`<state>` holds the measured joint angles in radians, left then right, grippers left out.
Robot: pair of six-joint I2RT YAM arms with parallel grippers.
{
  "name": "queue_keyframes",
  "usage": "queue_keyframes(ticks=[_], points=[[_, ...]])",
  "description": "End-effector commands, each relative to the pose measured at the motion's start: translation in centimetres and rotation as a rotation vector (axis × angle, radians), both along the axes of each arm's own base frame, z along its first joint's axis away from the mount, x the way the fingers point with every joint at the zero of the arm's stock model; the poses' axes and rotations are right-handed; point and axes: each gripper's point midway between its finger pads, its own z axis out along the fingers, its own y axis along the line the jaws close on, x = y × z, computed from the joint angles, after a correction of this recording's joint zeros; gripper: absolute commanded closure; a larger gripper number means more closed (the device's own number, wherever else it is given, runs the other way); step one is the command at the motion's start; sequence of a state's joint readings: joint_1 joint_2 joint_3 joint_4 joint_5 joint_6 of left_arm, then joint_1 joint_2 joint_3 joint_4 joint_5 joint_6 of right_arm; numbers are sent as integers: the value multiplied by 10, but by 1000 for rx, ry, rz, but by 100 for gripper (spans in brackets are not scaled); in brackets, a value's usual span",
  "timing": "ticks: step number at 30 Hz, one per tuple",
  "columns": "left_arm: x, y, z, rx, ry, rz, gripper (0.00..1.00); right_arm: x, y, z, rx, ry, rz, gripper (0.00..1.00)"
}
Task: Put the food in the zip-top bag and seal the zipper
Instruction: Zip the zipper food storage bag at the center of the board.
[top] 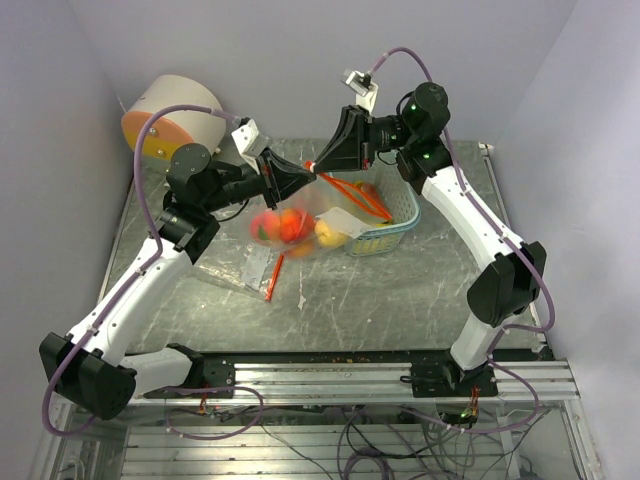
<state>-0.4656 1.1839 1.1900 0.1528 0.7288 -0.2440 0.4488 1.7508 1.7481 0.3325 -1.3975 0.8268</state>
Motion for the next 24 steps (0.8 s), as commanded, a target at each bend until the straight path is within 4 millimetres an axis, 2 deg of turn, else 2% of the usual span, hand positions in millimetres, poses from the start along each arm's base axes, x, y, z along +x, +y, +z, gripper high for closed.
queue_keyframes(ticks=[1, 6, 11, 17, 21, 24], points=[[-8, 2, 20, -27, -46, -14, 93, -8, -4, 10, 17, -37, 1, 100], [-5, 8, 33, -7, -66, 29, 93, 8, -7, -5, -14, -18, -52, 100], [9, 21, 30, 30, -61, 149, 93, 12, -14, -22, -48, 4, -73, 100], [15, 28, 33, 27, -62, 201, 93, 17, -19, -43, -100, 3, -106, 100], [24, 42, 31, 88, -79, 289, 93, 26, -29, -65, -172, 3, -165, 100], [31, 56, 31, 124, -100, 353, 93, 33, -41, -89, -256, 15, -223, 100]])
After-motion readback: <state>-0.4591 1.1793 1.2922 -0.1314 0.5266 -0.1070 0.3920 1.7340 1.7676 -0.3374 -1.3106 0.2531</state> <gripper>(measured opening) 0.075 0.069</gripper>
